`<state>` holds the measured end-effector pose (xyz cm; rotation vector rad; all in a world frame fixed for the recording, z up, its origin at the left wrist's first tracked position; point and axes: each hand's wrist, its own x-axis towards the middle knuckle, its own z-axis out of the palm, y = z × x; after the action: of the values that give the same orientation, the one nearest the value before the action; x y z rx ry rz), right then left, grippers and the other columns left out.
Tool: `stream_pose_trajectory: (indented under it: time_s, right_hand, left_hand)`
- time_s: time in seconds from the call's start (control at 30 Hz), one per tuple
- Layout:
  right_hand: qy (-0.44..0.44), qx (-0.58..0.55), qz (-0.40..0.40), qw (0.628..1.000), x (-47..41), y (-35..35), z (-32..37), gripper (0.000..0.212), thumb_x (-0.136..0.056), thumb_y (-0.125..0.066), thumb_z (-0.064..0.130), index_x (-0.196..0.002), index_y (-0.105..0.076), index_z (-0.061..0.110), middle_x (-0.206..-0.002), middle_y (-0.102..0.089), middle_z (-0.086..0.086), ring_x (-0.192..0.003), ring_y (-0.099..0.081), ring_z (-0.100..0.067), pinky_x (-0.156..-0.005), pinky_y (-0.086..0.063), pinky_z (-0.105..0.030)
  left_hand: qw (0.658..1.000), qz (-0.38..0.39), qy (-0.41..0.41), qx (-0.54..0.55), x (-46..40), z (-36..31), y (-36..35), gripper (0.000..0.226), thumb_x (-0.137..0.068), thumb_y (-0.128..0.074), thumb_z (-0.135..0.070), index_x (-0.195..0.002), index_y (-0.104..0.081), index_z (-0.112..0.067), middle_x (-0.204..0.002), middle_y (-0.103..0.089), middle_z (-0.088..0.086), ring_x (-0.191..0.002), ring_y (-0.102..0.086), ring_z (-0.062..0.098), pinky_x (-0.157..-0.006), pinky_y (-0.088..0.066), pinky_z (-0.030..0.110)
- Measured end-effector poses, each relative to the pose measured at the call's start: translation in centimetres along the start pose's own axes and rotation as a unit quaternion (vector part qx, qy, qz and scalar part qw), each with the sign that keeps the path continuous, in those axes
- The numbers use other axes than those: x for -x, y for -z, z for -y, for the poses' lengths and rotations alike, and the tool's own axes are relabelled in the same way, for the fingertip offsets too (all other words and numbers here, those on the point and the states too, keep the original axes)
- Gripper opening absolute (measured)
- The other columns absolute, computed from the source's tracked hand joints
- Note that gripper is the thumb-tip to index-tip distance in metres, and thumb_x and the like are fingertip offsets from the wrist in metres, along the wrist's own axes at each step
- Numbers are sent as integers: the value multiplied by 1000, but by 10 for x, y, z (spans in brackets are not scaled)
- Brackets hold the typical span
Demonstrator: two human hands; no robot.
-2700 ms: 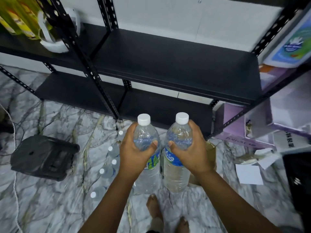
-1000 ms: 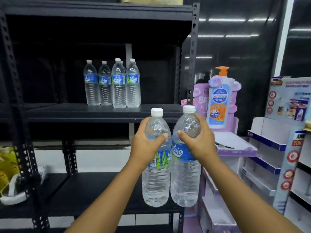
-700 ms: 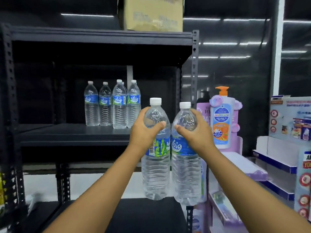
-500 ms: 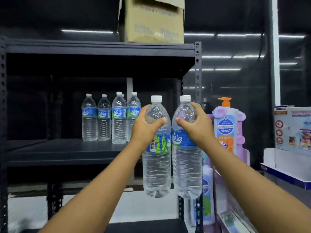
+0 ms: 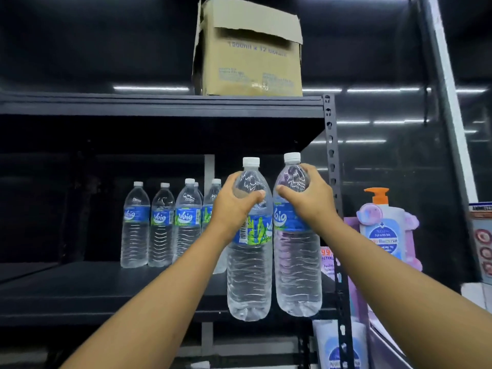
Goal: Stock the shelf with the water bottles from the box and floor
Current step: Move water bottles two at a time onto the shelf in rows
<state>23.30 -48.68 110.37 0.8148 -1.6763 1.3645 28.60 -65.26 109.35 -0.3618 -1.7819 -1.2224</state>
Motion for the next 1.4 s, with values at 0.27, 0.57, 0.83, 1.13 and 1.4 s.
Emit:
stream_pose_trajectory:
  time_s: [0.27, 0.57, 0.83, 1.13, 1.4]
  right_hand:
    - [-17, 25, -4, 1000, -38, -18, -39, 57, -73, -72, 40, -124, -48, 31, -98, -62, 10, -90, -60, -14, -76, -50, -33]
    - [-40, 16, 1, 999, -58, -39, -88, 53, -72, -72, 42, -119, -49, 34, -98, -61, 13, -93, -60, -15, -80, -51, -36]
    - [-48, 9, -6, 999, -69, -55, -115, 65, -78, -71, 49, -133, -46, 27, -107, -54, 14, -101, -54, -12, -80, -42, -30]
    - [-26, -15, 44, 999, -68, -62, -128, 73, -75, -72, 51, -137, -39, 32, -124, -54, 8, -112, -53, -13, -90, -43, -30]
    - [-31, -31, 38, 998, -68, -59, -133, 66, -81, -72, 40, -137, -39, 30, -117, -53, 10, -106, -53, -10, -78, -37, -17]
  left_hand:
    - [999, -25, -7, -26, -42, 22, -21, 67, -63, -70, -49, -125, -55, -29, -107, -67, -4, -104, -61, 17, -89, -50, 35]
    - [1000, -17, -1, -17, -73, 64, -41, 50, -74, -71, -35, -122, -57, -25, -105, -68, -7, -101, -62, 11, -83, -47, 28]
    - [999, 0, -4, -35, -95, 91, -50, 40, -85, -71, -30, -120, -54, -25, -105, -65, -13, -97, -60, 1, -77, -42, 19]
    - [998, 15, 36, -42, -108, 116, -49, 56, -80, -72, -49, -124, -40, -31, -120, -58, -7, -109, -56, 12, -88, -41, 30]
    - [999, 5, 30, -44, -111, 115, -54, 40, -87, -67, -39, -118, -43, -34, -99, -50, -23, -92, -49, 0, -81, -35, 25]
